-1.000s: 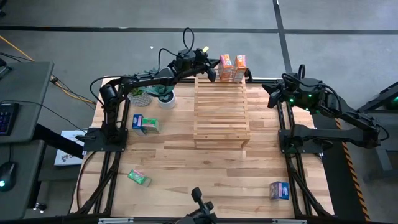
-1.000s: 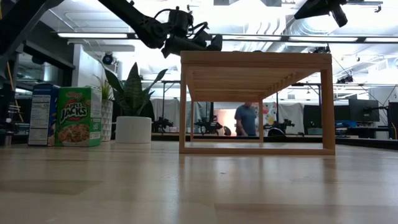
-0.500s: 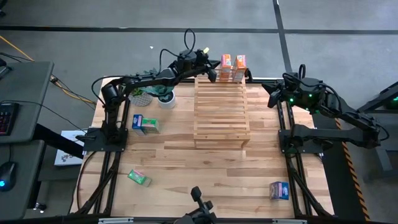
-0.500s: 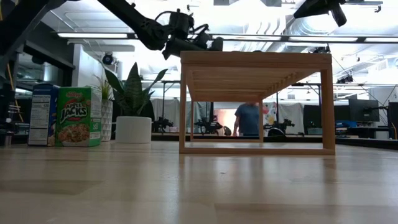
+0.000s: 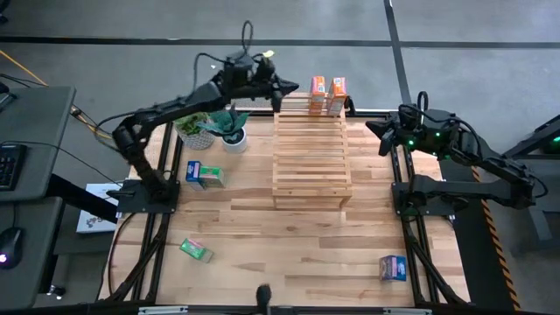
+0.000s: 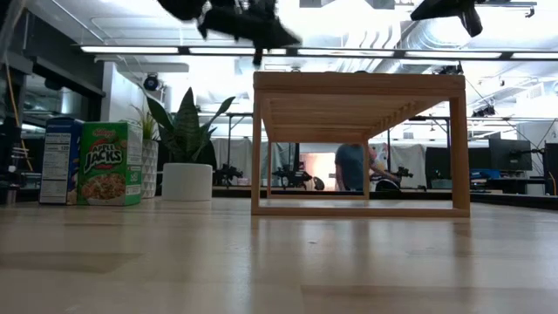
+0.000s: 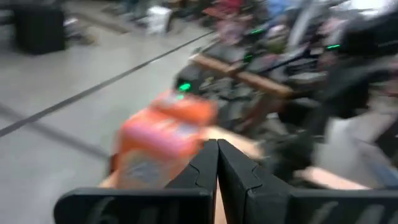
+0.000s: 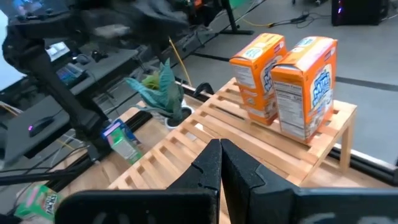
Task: Stack cereal on shelf
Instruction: Adjust the orange cereal box on the shelf
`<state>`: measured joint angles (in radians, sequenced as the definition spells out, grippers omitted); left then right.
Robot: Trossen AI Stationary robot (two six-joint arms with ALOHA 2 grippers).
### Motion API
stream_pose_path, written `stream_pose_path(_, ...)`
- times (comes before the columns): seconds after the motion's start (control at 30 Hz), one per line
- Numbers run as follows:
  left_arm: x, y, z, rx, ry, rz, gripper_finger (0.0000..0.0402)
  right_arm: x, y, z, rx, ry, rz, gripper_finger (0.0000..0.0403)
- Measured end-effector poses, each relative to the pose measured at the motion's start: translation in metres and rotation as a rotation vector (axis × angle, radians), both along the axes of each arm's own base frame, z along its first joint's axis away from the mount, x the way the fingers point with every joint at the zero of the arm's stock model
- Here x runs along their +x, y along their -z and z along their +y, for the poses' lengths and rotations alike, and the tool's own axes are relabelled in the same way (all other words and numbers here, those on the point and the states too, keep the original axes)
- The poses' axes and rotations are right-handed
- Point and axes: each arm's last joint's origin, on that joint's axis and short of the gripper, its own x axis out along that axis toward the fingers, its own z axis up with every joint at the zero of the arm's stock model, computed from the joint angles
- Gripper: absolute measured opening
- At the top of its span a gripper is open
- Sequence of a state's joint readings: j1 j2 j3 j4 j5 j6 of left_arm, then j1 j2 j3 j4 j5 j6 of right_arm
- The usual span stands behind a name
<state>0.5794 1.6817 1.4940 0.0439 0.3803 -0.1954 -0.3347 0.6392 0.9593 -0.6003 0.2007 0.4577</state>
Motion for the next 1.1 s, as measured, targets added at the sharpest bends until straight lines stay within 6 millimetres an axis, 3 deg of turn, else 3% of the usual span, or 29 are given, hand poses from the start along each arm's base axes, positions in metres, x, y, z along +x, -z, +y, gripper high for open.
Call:
stream_pose_path(0.17,-0.017,-0.033,-0.057,0.073,0.117,-0.092,0.0000,0.003,0.001,-0.001,0.015,0.002,0.004,0.0000)
stream_pose_path(0.4,-0.051,-0.033,-0.127,0.049,0.087,-0.245,0.0000,0.004,0.002,-0.001,-0.017,-0.015,0.031,0.0002)
stream_pose_path(0.5,-0.069,-0.027,-0.150,0.026,0.041,-0.305,0.0000,0.004,0.002,-0.001,-0.013,-0.027,0.036,0.0023)
stream_pose_path(0.6,-0.085,-0.024,-0.166,-0.003,-0.019,-0.327,0.0000,0.004,0.002,0.000,0.031,-0.058,0.012,0.0074)
stream_pose_path(0.77,-0.107,-0.030,-0.182,-0.018,-0.076,-0.363,0.0000,0.006,0.000,0.003,0.083,-0.154,-0.028,0.0202)
stream_pose_path(0.9,-0.120,-0.038,-0.187,0.010,-0.085,-0.392,0.0000,0.004,-0.023,0.007,0.089,-0.274,-0.094,0.0294)
stream_pose_path(1.0,-0.127,-0.042,-0.188,0.033,-0.083,-0.409,0.0000,0.005,-0.045,0.010,0.149,-0.317,-0.091,0.0330)
stream_pose_path(1.1,-0.132,-0.045,-0.188,0.036,-0.084,-0.415,0.0000,0.011,-0.054,0.014,0.271,-0.324,0.033,0.0338)
